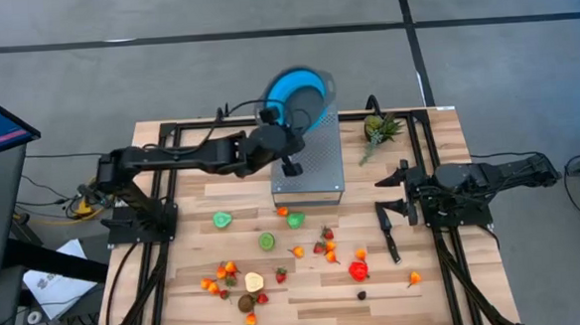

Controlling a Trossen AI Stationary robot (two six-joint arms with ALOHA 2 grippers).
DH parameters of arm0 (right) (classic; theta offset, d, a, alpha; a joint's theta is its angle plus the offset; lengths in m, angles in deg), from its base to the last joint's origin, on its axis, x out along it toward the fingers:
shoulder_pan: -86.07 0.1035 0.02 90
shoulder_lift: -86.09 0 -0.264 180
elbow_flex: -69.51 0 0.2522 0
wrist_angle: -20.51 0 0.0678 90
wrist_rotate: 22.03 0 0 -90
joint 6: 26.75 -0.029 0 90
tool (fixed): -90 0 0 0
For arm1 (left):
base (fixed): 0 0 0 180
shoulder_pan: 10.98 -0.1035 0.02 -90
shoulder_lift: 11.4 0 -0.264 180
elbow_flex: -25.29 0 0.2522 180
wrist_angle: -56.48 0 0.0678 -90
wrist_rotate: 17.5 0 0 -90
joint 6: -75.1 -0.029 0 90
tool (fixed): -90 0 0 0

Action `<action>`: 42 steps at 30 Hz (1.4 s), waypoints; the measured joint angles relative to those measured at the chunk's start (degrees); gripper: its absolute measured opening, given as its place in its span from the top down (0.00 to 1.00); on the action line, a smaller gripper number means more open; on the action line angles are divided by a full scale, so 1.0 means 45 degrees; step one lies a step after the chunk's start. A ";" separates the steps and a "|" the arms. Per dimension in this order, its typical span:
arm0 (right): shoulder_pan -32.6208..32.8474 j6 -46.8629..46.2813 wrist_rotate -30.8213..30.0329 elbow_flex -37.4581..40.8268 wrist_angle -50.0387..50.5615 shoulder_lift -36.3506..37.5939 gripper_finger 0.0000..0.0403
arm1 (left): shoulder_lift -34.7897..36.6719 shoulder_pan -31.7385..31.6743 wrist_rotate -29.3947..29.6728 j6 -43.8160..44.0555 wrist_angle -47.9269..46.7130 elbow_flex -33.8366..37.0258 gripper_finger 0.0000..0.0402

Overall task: Pick & Place Fruit
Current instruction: Put the strainer bowl on the shelf

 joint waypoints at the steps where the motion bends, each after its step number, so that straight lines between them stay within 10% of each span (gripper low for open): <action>1: 0.0011 -0.0004 0.0019 0.0000 -0.0005 -0.0002 0.28 | -0.0056 0.0037 0.0008 0.0044 -0.0062 0.0000 0.97; 42: 0.0004 0.0001 0.0030 0.0000 -0.0015 -0.0002 0.28 | -0.0161 0.0631 -0.1650 0.2954 -0.2037 0.0763 0.85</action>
